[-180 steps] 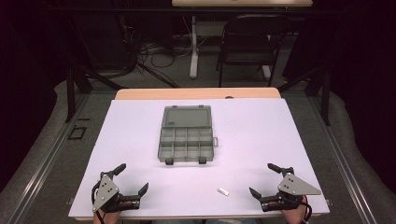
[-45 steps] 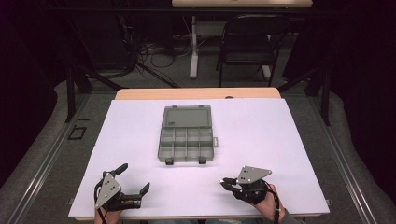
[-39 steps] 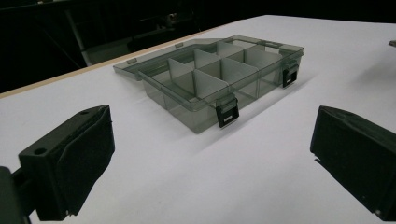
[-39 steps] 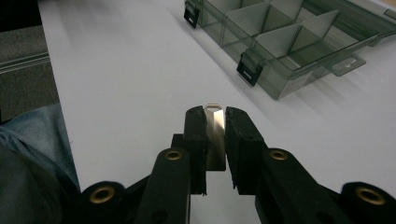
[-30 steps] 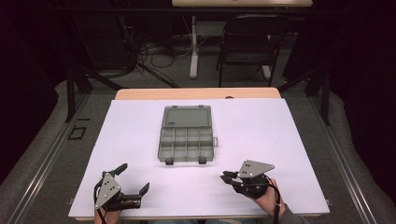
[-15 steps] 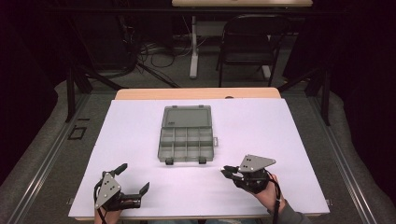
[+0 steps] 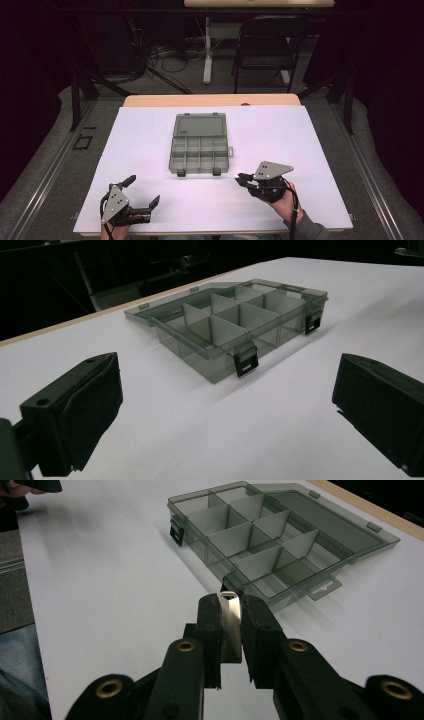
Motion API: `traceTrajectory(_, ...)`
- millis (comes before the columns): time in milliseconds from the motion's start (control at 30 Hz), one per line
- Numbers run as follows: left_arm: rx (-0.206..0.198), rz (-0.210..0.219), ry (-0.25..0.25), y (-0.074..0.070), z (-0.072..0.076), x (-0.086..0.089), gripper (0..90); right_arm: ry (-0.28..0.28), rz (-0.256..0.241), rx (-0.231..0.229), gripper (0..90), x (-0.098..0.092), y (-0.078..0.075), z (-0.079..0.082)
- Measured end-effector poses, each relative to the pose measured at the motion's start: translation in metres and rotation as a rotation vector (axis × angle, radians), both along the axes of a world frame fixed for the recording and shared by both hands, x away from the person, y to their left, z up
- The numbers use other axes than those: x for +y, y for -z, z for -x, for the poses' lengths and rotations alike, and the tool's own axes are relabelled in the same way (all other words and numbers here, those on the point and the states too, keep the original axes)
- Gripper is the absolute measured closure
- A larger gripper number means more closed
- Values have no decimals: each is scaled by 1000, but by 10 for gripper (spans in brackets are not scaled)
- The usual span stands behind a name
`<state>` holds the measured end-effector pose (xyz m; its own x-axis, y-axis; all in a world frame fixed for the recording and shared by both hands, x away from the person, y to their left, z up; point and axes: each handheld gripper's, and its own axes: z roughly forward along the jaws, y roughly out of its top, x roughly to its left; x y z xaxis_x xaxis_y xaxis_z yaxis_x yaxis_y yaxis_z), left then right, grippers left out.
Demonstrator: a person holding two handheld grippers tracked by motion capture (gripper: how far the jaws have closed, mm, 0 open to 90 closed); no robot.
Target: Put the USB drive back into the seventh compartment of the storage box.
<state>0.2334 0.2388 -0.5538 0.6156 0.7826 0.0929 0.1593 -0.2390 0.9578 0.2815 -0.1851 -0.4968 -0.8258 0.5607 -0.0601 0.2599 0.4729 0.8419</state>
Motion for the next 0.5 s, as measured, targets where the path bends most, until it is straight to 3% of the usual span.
traceTrajectory(500,0,3,0,0,0,0,1,-1,0,-13,794,3,-8,-6)
